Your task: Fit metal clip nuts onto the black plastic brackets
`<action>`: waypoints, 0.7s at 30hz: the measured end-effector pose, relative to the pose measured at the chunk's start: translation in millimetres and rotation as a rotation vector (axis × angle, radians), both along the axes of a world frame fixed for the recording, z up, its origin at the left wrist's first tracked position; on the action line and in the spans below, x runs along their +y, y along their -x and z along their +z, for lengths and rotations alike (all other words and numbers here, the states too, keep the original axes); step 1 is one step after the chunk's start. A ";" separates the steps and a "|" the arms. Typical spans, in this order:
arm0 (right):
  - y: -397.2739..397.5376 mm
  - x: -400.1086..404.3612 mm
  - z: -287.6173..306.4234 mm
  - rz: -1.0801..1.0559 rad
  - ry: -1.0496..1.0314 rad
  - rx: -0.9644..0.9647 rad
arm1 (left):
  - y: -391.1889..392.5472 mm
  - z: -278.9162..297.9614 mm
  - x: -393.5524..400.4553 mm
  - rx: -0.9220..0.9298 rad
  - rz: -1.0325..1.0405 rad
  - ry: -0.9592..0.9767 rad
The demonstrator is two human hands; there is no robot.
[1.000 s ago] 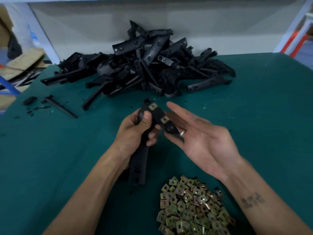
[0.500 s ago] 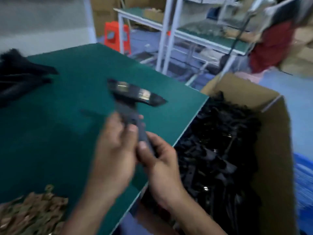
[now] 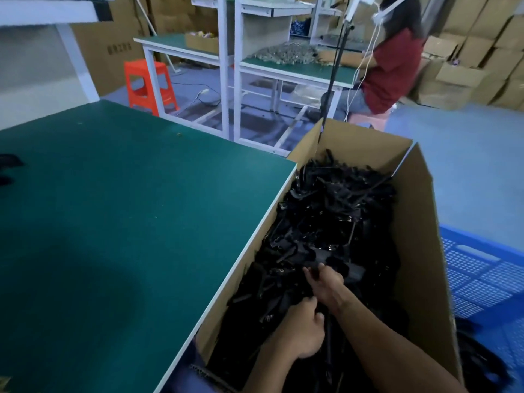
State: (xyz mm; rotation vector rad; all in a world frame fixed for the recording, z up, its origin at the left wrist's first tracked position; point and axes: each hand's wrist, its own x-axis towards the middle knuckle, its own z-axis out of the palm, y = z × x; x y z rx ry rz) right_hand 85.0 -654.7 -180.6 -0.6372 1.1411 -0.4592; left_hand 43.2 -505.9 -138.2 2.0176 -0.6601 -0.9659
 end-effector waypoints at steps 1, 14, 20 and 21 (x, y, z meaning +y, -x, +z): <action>3.7 0.8 -3.9 0.050 -0.003 0.028 | 1.3 -0.6 8.0 0.008 -0.045 0.012; 48.7 117.8 122.3 0.539 0.729 -0.095 | -0.3 140.4 148.1 -0.239 0.132 0.564; -22.7 244.6 174.0 0.916 1.174 -0.602 | -40.0 145.8 358.7 -0.546 1.182 0.816; -43.3 269.4 175.2 1.075 1.214 -0.650 | -43.2 137.6 390.9 -0.600 1.362 0.775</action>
